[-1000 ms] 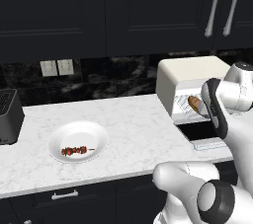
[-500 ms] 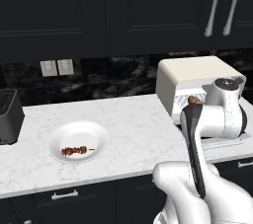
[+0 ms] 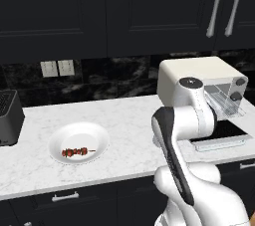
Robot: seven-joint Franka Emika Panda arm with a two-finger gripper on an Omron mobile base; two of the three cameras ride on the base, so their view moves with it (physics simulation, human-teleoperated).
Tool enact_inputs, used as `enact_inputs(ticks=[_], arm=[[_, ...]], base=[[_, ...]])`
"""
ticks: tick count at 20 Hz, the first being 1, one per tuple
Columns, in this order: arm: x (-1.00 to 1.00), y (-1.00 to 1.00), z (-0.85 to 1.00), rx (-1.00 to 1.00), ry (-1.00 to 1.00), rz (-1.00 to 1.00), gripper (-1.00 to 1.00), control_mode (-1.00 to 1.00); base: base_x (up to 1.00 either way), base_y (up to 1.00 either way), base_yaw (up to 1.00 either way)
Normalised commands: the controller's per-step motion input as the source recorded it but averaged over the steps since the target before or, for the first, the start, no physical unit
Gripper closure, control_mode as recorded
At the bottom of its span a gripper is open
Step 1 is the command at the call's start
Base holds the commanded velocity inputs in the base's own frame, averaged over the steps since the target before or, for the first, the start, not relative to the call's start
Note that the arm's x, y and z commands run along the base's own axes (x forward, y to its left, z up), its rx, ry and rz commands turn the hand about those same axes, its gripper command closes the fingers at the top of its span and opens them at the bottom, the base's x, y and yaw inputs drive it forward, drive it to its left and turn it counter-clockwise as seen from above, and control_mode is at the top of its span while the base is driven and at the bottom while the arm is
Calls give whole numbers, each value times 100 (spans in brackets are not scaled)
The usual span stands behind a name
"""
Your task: Pick up the kebab skewer and baguette bread, and place them inside the toaster oven. Close the toaster oven door and start by setting the timer.
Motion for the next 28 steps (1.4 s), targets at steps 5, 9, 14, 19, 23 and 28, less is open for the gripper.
enact_inputs(ticks=[5, 9, 14, 19, 23, 28], arm=[[28, 100, 0, 0, 4, 19, -100, -100], [35, 100, -6, 0, 0, 16, -100, -100], [60, 97, -20, 0, 0, 18, -100, -100], [44, 83, -46, 0, 0, 21, -100, -100], [51, 28, -42, 0, 1, 28, -100, -100], [61, 38, -45, 0, 2, 29, -100, -100]], base=[[0, 0, 0], [0, 0, 0], [0, 0, 0], [0, 0, 0], [0, 0, 0], [0, 0, 0]])
